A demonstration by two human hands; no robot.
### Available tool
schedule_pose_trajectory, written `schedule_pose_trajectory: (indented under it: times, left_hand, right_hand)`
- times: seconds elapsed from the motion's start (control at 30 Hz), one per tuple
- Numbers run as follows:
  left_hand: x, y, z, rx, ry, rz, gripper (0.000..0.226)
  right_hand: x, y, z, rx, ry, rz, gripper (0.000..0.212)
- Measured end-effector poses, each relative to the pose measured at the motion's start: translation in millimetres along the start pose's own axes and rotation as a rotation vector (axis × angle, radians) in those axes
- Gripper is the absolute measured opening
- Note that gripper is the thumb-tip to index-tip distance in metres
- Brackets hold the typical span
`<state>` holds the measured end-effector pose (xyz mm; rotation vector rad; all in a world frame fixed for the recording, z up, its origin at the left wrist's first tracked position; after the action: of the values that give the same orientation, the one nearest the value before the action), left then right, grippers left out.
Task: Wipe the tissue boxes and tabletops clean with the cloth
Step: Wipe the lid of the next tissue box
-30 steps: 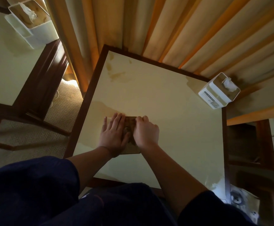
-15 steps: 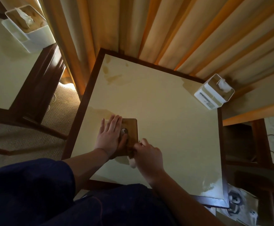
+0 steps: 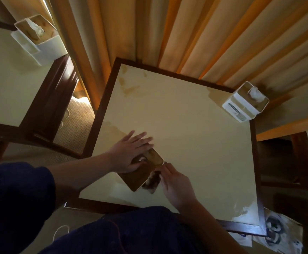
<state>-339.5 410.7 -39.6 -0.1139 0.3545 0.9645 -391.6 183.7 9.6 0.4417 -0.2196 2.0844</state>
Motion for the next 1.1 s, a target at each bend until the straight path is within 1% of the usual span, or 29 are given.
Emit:
schedule_pose_trajectory:
  times: [0.03,0.07,0.13,0.17,0.23,0.3,0.4,0.5,0.63,0.7,0.77,0.8,0.87,0.9,0.93,0.97,1.03,1.1]
  left_hand:
    - [-6.6,3.2,3.4,-0.035,0.066,0.099,0.084]
    - [-13.8,8.5,3.9,-0.064,0.137,0.231,0.094]
    - [-27.0,23.1,-1.6,-0.088,0.231,0.480,0.122]
    - [-32.7,29.6,-6.8,-0.075,0.231,0.559,0.135]
    - [-41.3,39.0,-17.4,-0.012,0.174,0.648,0.150]
    - [-47.5,42.1,-25.1,0.051,0.127,0.696,0.153]
    - [-49.3,34.8,-22.7,0.115,0.117,0.687,0.151]
    - [-34.4,26.2,-13.2,0.170,0.148,0.598,0.149]
    - [-14.6,20.5,-1.6,0.199,0.108,0.488,0.147]
    - [-12.5,20.0,-4.4,0.202,0.101,0.461,0.148]
    - [-12.6,22.2,-12.2,0.117,0.145,0.468,0.147]
    - [-12.8,24.7,-16.2,0.046,0.168,0.482,0.141]
    - [-12.8,28.8,-23.5,-0.091,0.157,0.505,0.121]
    - [-13.6,29.3,-25.4,-0.133,0.129,0.506,0.112]
    - [-14.4,28.7,-26.4,-0.156,0.101,0.504,0.105]
    - [-15.1,27.9,-27.1,-0.163,0.083,0.506,0.100]
    - [-16.5,27.1,-28.4,-0.153,0.086,0.518,0.095]
    - [-17.2,28.0,-28.2,-0.151,0.086,0.517,0.093]
  right_hand:
    - [-3.0,-3.2,3.3,0.022,0.015,-0.009,0.034]
    - [-6.5,-7.6,5.6,0.050,0.035,-0.016,0.032]
    - [-13.5,-17.9,8.1,0.109,0.075,-0.037,0.027]
    - [-16.7,-23.7,9.0,0.122,0.081,-0.048,0.027]
    - [-21.3,-36.1,7.8,0.150,0.058,-0.069,0.028]
    - [-20.0,-47.3,3.3,0.184,0.060,-0.046,0.028]
    - [-14.6,-54.2,-5.6,0.172,0.065,0.008,0.024]
    - [-9.0,-47.4,-9.8,0.061,0.098,-0.034,0.017]
    - [5.6,-33.5,-8.2,-0.112,0.153,0.029,0.027]
    - [11.0,-28.3,-7.9,-0.132,0.157,0.047,0.025]
    - [10.8,-25.2,-11.1,-0.078,0.199,0.028,0.014]
    - [10.0,-25.2,-12.6,-0.041,0.209,0.001,0.014]
    - [9.2,-28.8,-16.6,0.046,0.204,-0.060,0.012]
    - [10.0,-33.0,-17.0,0.075,0.206,-0.087,0.008]
    - [10.6,-38.3,-16.7,0.090,0.209,-0.109,0.005]
    - [10.8,-45.0,-16.1,0.094,0.210,-0.126,0.006]
    - [12.8,-60.5,-13.6,0.138,0.205,-0.152,0.015]
    - [16.1,-78.7,-11.9,0.184,0.230,-0.167,0.020]
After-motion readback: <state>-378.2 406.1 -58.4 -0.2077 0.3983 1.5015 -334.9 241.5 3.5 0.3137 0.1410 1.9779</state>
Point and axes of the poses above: each hand's wrist, its own y-axis away from the middle knuckle, its own z-axis out of the back of the hand, x = y × z, the point moved 3 cm from there along -y, towards the middle knuckle, and after that the axes turned 4 degrees about -x, right-handed, at the moved point
